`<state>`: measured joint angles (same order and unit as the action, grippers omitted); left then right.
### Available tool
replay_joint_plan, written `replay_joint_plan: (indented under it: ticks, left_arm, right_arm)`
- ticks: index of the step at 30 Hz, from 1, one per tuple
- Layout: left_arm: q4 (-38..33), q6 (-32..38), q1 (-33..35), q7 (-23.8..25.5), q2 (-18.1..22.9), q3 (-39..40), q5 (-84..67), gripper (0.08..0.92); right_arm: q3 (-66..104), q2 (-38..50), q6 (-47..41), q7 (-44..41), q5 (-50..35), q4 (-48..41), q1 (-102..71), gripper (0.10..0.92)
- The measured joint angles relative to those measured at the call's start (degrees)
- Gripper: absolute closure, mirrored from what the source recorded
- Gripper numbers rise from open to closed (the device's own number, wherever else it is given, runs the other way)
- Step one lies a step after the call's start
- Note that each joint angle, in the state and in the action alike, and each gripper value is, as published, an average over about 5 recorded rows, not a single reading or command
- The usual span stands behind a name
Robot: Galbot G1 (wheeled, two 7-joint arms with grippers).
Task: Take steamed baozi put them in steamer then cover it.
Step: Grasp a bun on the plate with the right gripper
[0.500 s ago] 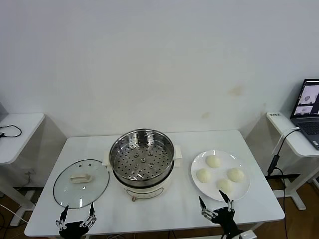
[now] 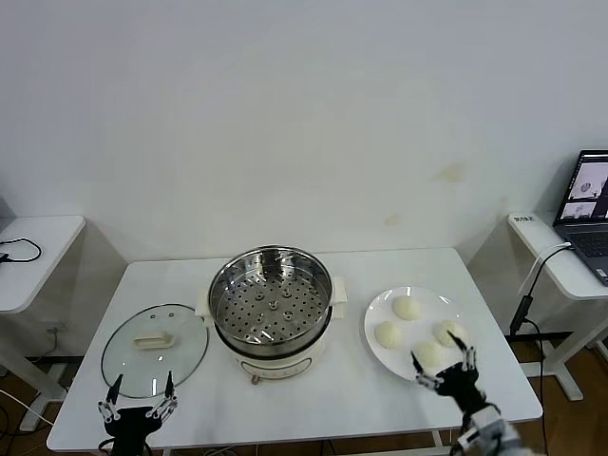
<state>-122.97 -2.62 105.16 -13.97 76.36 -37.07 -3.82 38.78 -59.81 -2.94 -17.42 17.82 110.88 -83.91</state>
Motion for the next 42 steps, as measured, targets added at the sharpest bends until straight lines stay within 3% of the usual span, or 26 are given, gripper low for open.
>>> replay_joint_plan:
  ticks: [9, 20, 31, 42]
  left_arm:
    - [-0.3, -0.5, -0.3, 0.2, 0.4, -0.7, 1.9, 0.177]
    - [0.3, -0.9, -1.1, 0.2, 0.0, -1.6, 2.9, 0.177]
    - [0.7, -1.2, -1.8, -0.1, -0.4, -2.6, 3.1, 0.177]
    - [0.7, -1.3, -2.5, 0.0, -0.1, -3.3, 3.4, 0.177]
  right_arm:
    - [-8.2, 14.0, -1.2, -10.2, 3.8, -7.8, 14.9, 0.203]
    - [-35.5, 24.8, -3.8, -25.5, -1.3, -21.3, 44.0, 0.203]
    - [-63.2, 23.1, -2.8, -36.9, -4.5, -34.9, 69.4, 0.203]
    - [-75.1, 15.2, -2.7, -40.0, -4.0, -46.2, 78.9, 0.202]
